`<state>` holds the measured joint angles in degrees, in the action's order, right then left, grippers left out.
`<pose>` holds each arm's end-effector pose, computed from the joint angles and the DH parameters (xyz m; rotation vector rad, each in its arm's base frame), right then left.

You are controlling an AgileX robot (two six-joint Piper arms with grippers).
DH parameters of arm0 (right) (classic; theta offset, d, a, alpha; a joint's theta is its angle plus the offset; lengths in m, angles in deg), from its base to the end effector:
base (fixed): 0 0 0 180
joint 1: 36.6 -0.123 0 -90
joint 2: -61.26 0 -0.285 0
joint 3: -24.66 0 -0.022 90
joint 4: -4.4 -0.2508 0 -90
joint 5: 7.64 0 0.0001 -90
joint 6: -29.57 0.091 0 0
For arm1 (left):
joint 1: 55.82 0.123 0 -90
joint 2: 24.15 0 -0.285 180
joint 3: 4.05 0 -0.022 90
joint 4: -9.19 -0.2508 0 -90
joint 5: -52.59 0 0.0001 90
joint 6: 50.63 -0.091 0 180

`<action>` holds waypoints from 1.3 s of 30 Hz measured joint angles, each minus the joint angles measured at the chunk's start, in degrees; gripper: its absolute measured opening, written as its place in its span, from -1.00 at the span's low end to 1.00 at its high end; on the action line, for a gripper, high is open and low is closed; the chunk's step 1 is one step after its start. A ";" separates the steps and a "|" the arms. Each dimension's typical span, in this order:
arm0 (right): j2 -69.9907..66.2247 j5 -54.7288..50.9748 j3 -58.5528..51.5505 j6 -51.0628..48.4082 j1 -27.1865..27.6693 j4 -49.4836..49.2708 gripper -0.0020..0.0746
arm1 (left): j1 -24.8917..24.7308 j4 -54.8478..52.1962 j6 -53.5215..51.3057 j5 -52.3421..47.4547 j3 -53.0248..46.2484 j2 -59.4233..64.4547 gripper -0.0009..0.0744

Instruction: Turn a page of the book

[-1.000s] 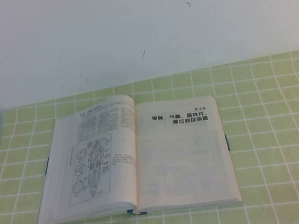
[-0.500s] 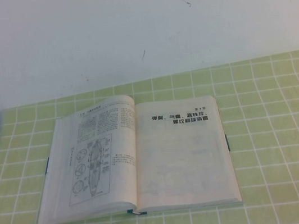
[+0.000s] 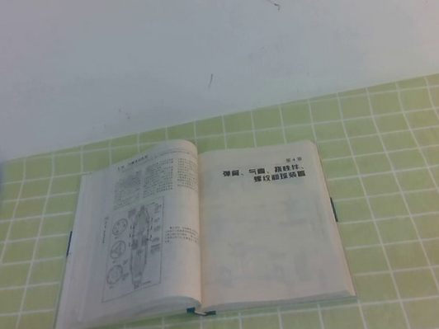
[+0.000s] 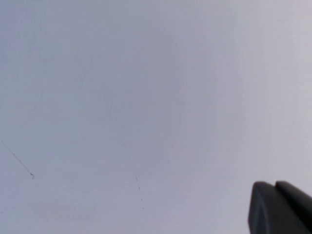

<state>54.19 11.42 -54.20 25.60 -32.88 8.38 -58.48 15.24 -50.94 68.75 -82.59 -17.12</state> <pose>0.0495 -0.0012 0.2334 -0.0610 1.1679 -0.1634 0.0508 0.0003 0.2310 -0.0558 1.2125 -0.1068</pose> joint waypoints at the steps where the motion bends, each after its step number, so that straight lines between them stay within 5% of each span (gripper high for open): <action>1: 0.00 0.89 0.00 0.00 0.00 0.00 -0.96 | 0.00 0.00 0.00 1.70 0.00 0.00 -0.99; 28: 0.00 4.14 0.00 0.00 0.00 0.06 -0.96 | 0.00 0.10 1.27 16.46 0.00 -0.11 -0.99; 39: 0.00 -18.36 11.10 0.00 0.00 5.61 -0.96 | 0.00 -1.47 1.91 -14.81 15.30 1.35 -0.99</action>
<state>54.19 -6.94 -43.10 25.60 -32.88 13.99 -58.48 13.77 -49.04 53.94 -67.30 -15.77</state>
